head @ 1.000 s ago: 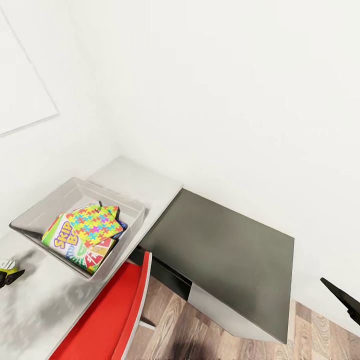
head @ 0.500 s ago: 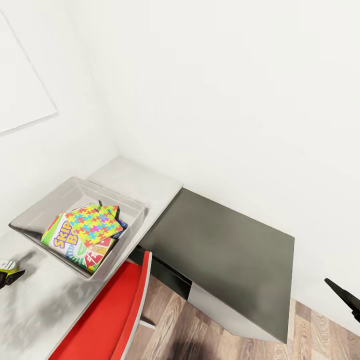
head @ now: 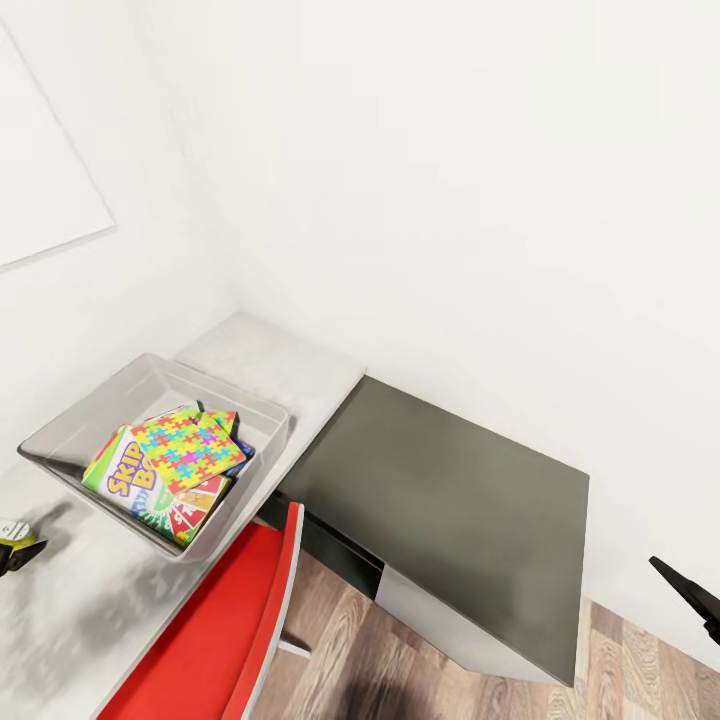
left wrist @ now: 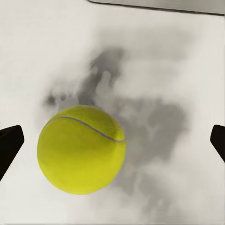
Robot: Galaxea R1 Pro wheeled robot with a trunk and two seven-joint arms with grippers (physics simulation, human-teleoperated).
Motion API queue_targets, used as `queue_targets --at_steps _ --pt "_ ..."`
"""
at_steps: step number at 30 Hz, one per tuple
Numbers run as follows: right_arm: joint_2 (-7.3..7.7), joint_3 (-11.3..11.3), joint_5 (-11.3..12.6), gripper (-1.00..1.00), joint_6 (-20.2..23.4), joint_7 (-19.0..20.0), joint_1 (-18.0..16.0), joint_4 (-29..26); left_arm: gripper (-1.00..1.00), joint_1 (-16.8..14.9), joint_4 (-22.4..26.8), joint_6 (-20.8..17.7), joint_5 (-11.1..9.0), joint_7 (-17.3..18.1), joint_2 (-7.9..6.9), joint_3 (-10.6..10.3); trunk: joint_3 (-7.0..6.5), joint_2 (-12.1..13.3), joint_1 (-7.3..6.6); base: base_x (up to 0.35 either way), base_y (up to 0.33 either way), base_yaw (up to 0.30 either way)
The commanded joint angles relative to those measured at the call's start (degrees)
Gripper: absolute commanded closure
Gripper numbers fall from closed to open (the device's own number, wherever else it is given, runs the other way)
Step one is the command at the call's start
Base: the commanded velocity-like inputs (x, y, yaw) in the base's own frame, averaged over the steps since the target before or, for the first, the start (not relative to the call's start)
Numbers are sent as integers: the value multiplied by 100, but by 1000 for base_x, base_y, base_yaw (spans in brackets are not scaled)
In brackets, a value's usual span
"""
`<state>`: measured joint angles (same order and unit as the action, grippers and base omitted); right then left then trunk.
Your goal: Put all the toys in the child's room - the three board games (two on the bed and one on the table), the two jigsaw puzzles on the table, and the tennis ball on the table - inside the toy box on the table in the child's room.
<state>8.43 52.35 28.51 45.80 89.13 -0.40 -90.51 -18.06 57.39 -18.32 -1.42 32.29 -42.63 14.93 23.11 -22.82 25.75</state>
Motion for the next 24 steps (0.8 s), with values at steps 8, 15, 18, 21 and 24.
queue_targets --at_steps 8,15,18,21,24 --pt "-6 3 -1 -100 60 17 -4 -1 -100 -4 -42 -43 113 -194 0 10 9 -10 3 0 0 0" --pt "-6 3 -2 -100 60 17 -4 -1 -100 -4 -50 -40 141 -236 5 10 9 -10 3 0 0 0" --pt "-6 3 0 -100 60 17 -4 -1 -100 -4 -51 -40 149 -244 6 10 9 -10 3 0 0 0" --pt "-3 3 -1 -100 60 17 -4 -1 -100 -4 -52 -41 150 -247 3 10 10 -10 3 0 0 0" --pt "-3 3 0 -100 60 17 -4 -1 -100 -4 -52 -42 150 -248 2 10 12 -10 3 0 0 0"
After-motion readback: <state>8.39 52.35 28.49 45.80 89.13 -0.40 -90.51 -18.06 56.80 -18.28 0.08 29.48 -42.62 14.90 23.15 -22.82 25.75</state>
